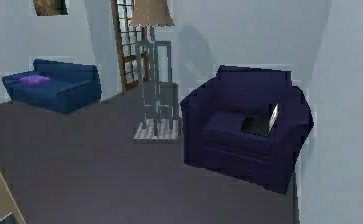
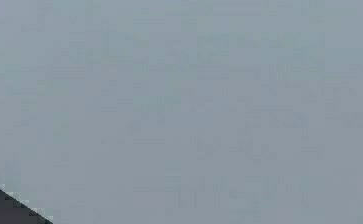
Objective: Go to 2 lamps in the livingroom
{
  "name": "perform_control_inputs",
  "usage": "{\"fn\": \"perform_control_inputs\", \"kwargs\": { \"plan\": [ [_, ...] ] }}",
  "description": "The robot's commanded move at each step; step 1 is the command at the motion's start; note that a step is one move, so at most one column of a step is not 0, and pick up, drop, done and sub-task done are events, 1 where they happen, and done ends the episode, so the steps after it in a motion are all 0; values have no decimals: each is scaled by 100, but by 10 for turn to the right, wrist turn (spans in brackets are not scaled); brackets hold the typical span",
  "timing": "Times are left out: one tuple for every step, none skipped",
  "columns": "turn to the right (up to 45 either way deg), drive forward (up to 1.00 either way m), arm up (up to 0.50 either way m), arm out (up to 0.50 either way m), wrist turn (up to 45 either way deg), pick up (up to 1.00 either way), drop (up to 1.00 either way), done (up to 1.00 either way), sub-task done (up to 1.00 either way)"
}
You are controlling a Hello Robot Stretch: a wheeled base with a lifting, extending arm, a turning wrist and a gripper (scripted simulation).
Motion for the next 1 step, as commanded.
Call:
{"fn": "perform_control_inputs", "kwargs": {
  "plan": [
    [0,40,0,0,0,0,0,0,0]
  ]
}}
